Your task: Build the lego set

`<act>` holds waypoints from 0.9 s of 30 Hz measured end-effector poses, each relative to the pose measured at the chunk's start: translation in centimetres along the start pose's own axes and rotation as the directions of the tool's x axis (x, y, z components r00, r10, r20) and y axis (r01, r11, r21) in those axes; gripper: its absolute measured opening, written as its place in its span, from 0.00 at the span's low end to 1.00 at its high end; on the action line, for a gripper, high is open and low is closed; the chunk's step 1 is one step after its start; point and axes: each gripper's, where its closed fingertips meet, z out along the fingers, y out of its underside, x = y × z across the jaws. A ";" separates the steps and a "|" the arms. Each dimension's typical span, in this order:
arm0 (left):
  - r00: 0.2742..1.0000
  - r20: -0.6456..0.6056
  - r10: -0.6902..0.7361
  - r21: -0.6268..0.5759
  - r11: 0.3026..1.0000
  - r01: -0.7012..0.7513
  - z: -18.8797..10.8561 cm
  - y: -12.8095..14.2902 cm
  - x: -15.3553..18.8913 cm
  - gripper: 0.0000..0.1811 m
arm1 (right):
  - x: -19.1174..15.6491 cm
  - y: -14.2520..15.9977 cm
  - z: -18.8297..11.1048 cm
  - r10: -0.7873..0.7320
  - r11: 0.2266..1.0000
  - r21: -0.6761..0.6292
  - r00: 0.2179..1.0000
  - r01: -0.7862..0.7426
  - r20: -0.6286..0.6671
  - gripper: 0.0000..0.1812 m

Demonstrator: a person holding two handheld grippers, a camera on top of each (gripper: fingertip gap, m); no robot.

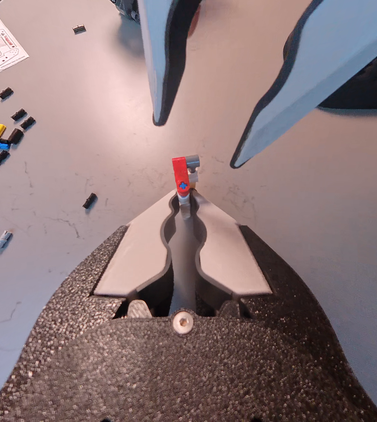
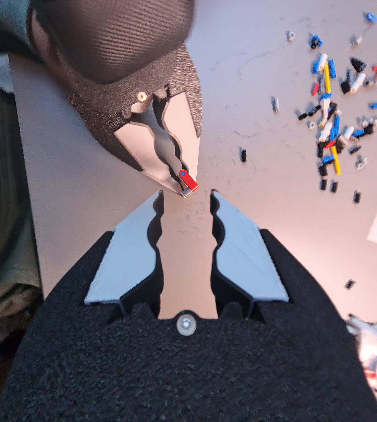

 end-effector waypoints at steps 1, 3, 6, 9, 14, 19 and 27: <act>1.000 -0.006 0.004 0.002 1.000 -0.004 0.0 0.0 0.1 0.04 | -0.1 -0.1 0.2 -0.063 0.998 -0.011 0.998 0.063 0.000 0.19; 0.999 -0.022 0.023 0.010 1.000 -0.023 -0.1 0.0 0.2 0.04 | 0.0 -0.2 0.8 -0.152 0.988 -0.040 0.988 0.152 0.000 0.14; 0.999 -0.033 0.025 0.017 1.000 -0.024 -0.2 0.1 0.2 0.04 | 0.1 0.0 1.7 -0.203 0.977 -0.066 0.979 0.205 0.038 0.10; 0.999 -0.040 0.024 0.018 1.000 -0.024 -0.1 0.1 0.2 0.04 | 0.1 0.0 2.0 -0.197 0.976 -0.079 0.977 0.204 0.080 0.07; 0.998 -0.052 0.020 0.017 1.000 -0.019 -0.2 0.1 0.4 0.04 | 0.0 0.1 2.2 -0.201 0.968 -0.128 0.972 0.216 0.121 0.04; 0.998 -0.061 -0.001 0.014 1.000 0.001 -0.2 0.1 0.4 0.03 | -0.3 0.1 2.2 -0.255 0.954 -0.145 0.965 0.261 0.062 0.04; 0.996 -0.086 -0.022 0.009 1.000 0.023 -0.1 0.1 0.3 0.03 | -0.1 0.4 2.6 -0.330 0.927 -0.187 0.944 0.324 -0.005 0.04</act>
